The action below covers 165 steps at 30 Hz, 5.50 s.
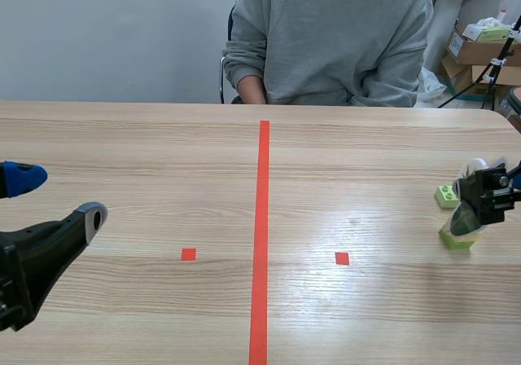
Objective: Do the leaf sorting experiment
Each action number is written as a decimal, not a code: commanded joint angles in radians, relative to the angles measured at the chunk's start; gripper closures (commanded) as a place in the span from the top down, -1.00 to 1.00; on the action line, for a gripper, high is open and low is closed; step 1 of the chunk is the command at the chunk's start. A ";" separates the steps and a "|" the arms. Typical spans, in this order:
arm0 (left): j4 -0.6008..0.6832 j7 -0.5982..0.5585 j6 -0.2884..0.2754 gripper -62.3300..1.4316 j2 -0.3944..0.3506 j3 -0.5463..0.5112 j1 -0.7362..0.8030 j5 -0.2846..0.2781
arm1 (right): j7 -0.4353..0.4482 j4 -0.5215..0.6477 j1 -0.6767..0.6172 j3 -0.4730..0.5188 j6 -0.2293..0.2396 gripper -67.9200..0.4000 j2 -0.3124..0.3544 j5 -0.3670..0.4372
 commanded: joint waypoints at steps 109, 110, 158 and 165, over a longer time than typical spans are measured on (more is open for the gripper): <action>0.014 0.017 -0.002 0.64 0.005 -0.002 -0.003 -0.047 | 0.077 0.960 -0.772 0.000 0.126 1.00 0.033 0.093; 0.014 0.017 -0.002 0.64 0.005 -0.002 -0.003 -0.047 | 0.077 0.960 -0.772 0.000 0.126 1.00 0.033 0.093; 0.014 0.070 -0.002 0.64 0.005 -0.002 -0.019 -0.046 | 0.057 0.235 0.288 -0.848 -0.019 1.00 0.192 0.035; 0.014 0.085 -0.002 0.64 0.005 -0.002 -0.019 -0.046 | 0.145 -0.027 0.413 -0.980 -0.030 1.00 0.005 -0.095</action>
